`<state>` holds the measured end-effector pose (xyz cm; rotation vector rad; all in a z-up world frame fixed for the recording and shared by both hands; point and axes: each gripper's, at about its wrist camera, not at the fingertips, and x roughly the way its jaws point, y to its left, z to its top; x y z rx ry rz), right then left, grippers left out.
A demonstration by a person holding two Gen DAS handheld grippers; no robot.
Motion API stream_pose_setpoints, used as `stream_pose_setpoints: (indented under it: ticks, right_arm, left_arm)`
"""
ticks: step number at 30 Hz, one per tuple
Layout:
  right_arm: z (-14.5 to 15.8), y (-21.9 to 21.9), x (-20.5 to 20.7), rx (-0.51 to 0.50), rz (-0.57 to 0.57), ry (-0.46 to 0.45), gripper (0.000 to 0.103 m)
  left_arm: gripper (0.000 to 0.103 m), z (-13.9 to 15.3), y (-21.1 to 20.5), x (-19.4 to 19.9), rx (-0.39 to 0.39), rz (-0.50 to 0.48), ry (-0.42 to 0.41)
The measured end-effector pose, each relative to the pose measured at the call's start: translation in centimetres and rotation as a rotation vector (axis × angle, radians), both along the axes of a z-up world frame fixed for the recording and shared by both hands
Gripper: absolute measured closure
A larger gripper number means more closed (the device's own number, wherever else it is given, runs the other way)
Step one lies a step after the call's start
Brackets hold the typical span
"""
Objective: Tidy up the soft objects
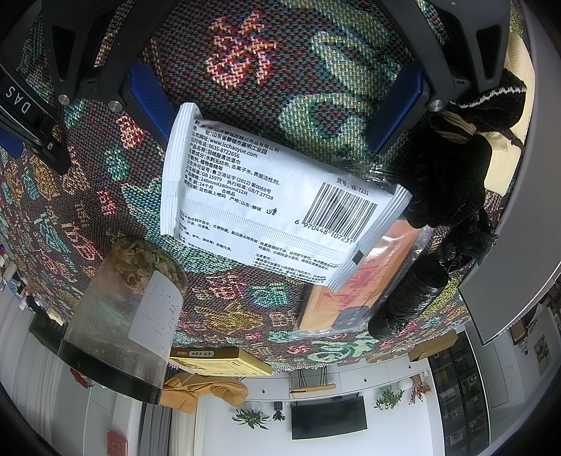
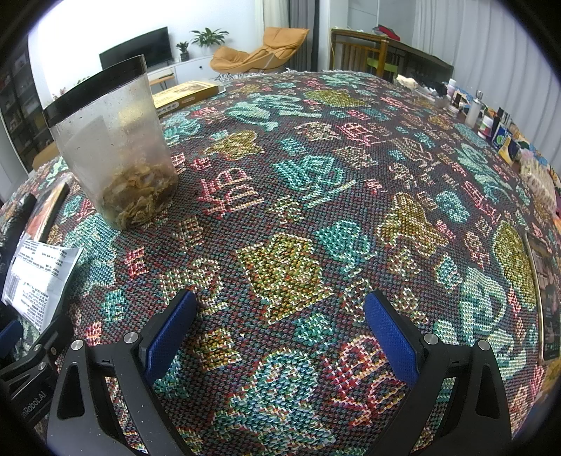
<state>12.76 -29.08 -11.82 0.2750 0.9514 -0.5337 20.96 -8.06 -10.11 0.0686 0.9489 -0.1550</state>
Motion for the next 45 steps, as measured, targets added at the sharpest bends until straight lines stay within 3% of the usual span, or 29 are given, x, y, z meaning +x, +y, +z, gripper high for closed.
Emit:
stream_pose_setpoints:
  ticks: [17,22,28,38,45]
  right_arm:
    - [0.0,0.0,0.0,0.0,0.0,0.0,0.005]
    - [0.0,0.0,0.0,0.0,0.0,0.0,0.005]
    - [0.0,0.0,0.0,0.0,0.0,0.0,0.005]
    - [0.0,0.0,0.0,0.0,0.0,0.0,0.005]
    - [0.0,0.0,0.0,0.0,0.0,0.0,0.005]
  left_arm:
    - [0.0,0.0,0.0,0.1,-0.002,-0.002,0.003]
    - [0.0,0.2,0.5,-1.7,0.017,-0.119,0.114]
    - [0.0,0.4,3.0,-7.1,0.049,-0.29,0.175]
    - [0.0,0.5,5.0,-11.8,0.042,-0.402,0.105]
    - [0.0,0.7,5.1,-12.7,0.045,-0.383,0.11]
